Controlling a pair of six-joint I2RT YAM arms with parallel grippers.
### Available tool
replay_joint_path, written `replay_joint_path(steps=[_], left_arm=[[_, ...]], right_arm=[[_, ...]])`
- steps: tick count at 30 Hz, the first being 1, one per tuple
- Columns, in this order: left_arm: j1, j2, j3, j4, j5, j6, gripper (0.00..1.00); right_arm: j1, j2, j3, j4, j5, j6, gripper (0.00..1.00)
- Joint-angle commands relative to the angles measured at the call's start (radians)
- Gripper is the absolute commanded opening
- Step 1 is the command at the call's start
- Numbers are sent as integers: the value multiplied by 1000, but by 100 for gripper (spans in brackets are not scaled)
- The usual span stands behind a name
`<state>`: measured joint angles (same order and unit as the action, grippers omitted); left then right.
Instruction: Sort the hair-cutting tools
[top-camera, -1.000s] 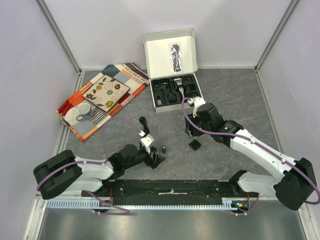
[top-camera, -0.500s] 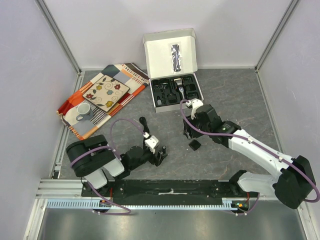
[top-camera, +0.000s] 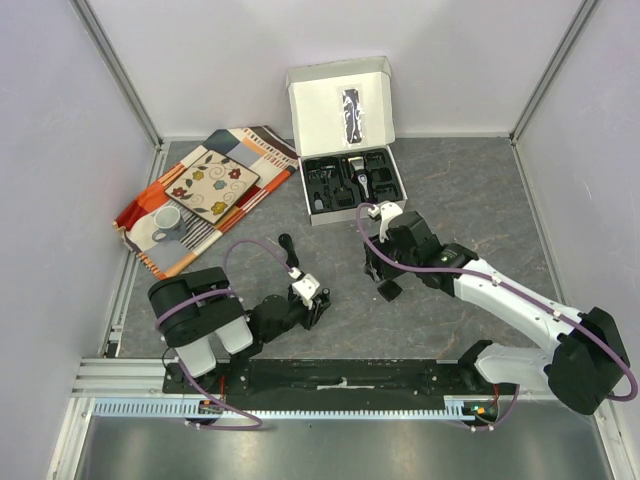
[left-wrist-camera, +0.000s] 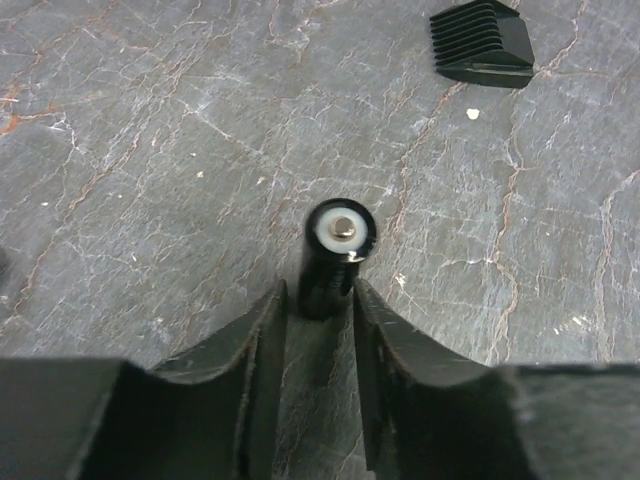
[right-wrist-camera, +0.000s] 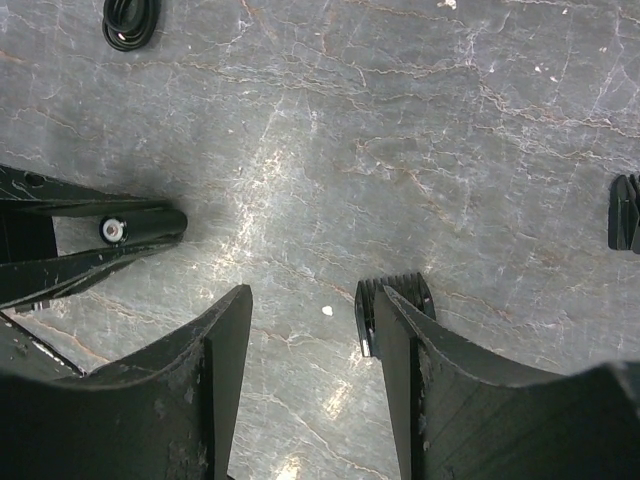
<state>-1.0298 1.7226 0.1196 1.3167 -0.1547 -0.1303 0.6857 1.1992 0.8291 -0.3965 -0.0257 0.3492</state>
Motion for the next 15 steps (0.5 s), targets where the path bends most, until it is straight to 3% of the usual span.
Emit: replay_joint_path(steps=[1, 4, 8, 11, 12, 15], left_arm=[[-9, 48, 3, 328, -19, 41, 37], [-10, 58, 8, 348, -8, 34, 32], [-23, 14, 12, 336, -6, 26, 8], [-24, -128, 85, 50, 15, -9, 2], [-24, -177, 119, -205, 49, -20, 2], [-24, -300, 189, -390, 99, -49, 2]], right_arm=[[11, -9, -5, 27, -5, 4, 60], [15, -18, -5, 16, -3, 5, 60], [18, -33, -2, 5, 4, 7, 59], [20, -33, 10, -5, 7, 7, 60], [20, -33, 13, -10, 6, 7, 60], [20, -36, 24, -18, 6, 10, 60]])
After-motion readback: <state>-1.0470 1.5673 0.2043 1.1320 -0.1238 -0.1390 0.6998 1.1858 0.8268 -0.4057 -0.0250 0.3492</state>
